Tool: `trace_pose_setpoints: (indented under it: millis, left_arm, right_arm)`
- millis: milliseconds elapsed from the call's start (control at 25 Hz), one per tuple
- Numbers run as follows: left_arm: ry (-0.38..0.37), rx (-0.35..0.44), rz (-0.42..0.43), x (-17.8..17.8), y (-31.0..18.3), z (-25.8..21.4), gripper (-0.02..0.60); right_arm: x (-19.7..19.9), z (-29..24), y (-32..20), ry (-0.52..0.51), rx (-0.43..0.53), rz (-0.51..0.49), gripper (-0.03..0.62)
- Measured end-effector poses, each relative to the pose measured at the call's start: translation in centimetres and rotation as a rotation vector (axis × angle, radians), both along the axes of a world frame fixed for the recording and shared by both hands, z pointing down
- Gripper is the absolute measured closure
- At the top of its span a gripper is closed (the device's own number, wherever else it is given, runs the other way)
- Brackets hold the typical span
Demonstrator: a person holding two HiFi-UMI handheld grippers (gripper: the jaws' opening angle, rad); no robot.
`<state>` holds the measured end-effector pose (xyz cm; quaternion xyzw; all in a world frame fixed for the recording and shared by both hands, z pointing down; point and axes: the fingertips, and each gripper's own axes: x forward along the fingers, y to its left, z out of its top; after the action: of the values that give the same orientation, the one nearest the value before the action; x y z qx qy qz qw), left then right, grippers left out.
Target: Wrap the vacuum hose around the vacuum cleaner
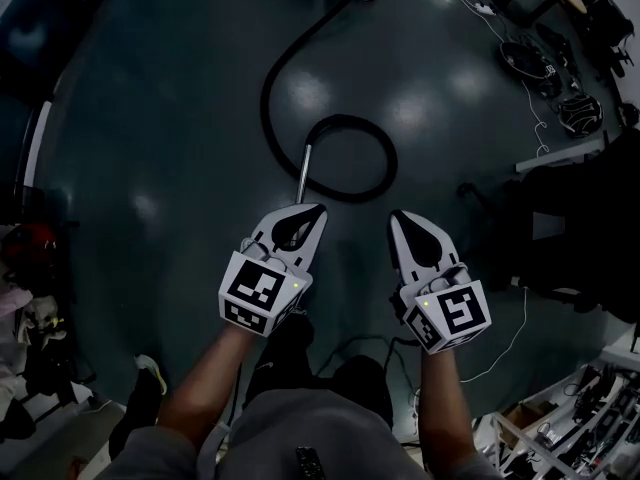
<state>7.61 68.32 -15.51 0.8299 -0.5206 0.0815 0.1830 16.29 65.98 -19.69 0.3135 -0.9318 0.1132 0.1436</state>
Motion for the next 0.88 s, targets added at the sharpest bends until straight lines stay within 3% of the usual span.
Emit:
trace_pose_setpoints:
  millis: [200,440,760,880]
  left_arm:
    - [-0.012,-0.029,-0.025,-2.0,-2.8,2.1,0.574]
    - [-0.061,-0.075,-0.08,-1.7,-5.0,7.3,0.574]
    - [-0.102,-0.112,-0.189,-2.5,-7.2,17.3,0.574]
    - [-0.128,-0.117,-0.187,-2.8,-8.1,22.9,0.574]
  right_arm:
    - [-0.7,2.0,-3.3,0.002,-0.016,0.017,0.589]
    - [1.0,7.1,-6.9,0.008,-0.018,0.008,0.589]
    - [-0.9,18.8,-9.8,0.067,-0.038,-0.132,0.588]
    - [-1.7,24.7,-10.6,0.08,-0.032,-0.162,0.588]
